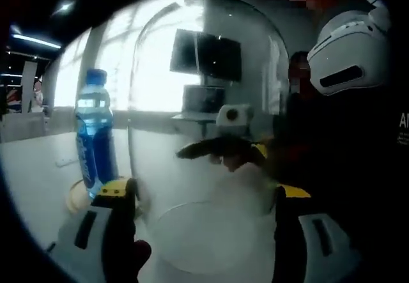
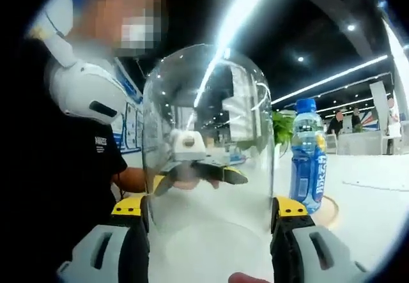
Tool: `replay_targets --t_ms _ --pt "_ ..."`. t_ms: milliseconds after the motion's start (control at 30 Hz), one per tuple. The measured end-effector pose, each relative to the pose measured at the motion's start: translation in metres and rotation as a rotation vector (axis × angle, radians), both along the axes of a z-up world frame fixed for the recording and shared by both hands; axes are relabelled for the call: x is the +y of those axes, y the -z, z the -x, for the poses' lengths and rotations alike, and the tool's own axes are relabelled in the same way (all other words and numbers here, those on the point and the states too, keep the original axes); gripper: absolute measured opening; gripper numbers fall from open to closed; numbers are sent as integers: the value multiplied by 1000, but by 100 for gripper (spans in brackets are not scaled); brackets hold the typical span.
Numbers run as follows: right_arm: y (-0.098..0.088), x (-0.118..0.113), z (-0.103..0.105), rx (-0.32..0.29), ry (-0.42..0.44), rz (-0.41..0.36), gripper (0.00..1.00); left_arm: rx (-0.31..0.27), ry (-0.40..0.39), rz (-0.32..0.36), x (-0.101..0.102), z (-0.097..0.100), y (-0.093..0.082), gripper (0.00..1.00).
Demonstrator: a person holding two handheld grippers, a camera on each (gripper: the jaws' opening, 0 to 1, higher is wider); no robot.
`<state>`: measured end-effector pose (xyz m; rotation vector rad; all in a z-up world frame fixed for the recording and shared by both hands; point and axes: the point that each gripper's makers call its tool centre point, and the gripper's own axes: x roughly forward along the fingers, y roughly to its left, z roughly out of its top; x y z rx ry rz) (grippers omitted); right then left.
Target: Open the cover put in the Mizone put the cover back on
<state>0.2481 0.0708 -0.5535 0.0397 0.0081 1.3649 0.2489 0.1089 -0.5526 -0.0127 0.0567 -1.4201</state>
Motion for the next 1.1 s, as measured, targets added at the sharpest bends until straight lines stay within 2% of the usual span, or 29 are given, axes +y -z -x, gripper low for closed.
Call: replay_targets --t_ms 133,433,733,900,1100 --pt "2 10 0 -31 -15 50 77 3 -1 -4 -2 0 1 82" --pt "0 15 0 -57 -34 88 80 -5 13 -2 -2 -1 2 81" --pt "-1 19 -3 -69 -77 137 82 -6 33 -48 -3 -3 3 81" --pt "-1 19 -3 -61 -88 111 83 -9 38 -36 -3 -3 3 80" --pt "-2 18 -3 -60 -88 37 83 -18 41 35 -2 -3 2 80"
